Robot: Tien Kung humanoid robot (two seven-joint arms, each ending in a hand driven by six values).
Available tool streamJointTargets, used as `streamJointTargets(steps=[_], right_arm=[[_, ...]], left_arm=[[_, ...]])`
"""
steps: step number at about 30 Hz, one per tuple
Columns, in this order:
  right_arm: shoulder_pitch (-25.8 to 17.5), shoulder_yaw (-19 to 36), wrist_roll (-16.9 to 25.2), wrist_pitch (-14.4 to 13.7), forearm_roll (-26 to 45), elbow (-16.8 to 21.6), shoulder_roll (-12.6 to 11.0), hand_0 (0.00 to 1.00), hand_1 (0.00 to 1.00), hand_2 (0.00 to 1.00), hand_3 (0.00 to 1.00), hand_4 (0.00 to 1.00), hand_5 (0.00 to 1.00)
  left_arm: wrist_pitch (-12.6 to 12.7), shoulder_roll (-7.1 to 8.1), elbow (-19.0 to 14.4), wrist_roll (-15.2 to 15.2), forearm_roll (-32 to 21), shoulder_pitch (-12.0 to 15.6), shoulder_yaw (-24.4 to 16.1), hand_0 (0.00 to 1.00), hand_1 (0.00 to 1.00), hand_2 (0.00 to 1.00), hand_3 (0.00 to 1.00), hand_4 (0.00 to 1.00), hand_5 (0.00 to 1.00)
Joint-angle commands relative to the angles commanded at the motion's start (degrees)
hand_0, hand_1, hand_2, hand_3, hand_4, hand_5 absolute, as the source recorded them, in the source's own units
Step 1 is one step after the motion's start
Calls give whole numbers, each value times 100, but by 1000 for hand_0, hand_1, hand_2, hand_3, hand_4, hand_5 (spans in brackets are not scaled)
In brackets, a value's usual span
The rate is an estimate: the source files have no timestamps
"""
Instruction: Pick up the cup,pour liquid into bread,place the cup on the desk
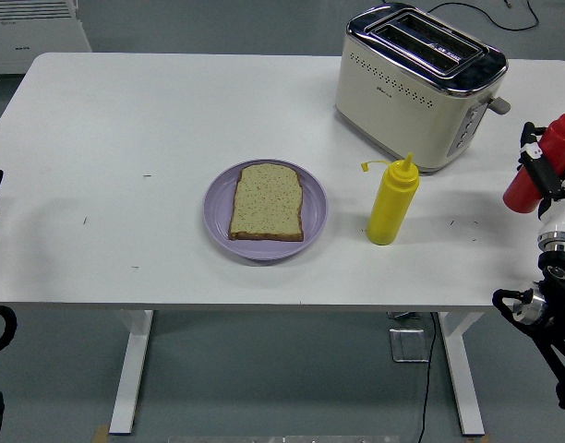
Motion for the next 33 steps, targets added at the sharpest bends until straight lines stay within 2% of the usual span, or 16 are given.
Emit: streamJointTargets(steps=[8,16,26,33], right_arm=[[-10,-296,236,0,230,-152,12,132,139,277,384,676,272],[42,-665,254,0,272,-186,78,139,146,282,384,677,276],[135,-930,245,18,271,-287,186,166,202,300,393,681,278],[132,-1083,193,255,464,-357,181,196,226,329,408,683,279]], left_arm=[[0,0,0,3,-1,-1,6,781,730,724,661,525,954],[-2,0,-2,3,-4,3,21,781,730,723,661,525,953],[-7,0,1,-1,-5,4,44,785,731,724,660,526,941],[-10,0,2,-3,-5,17,56,786,732,724,662,526,940]])
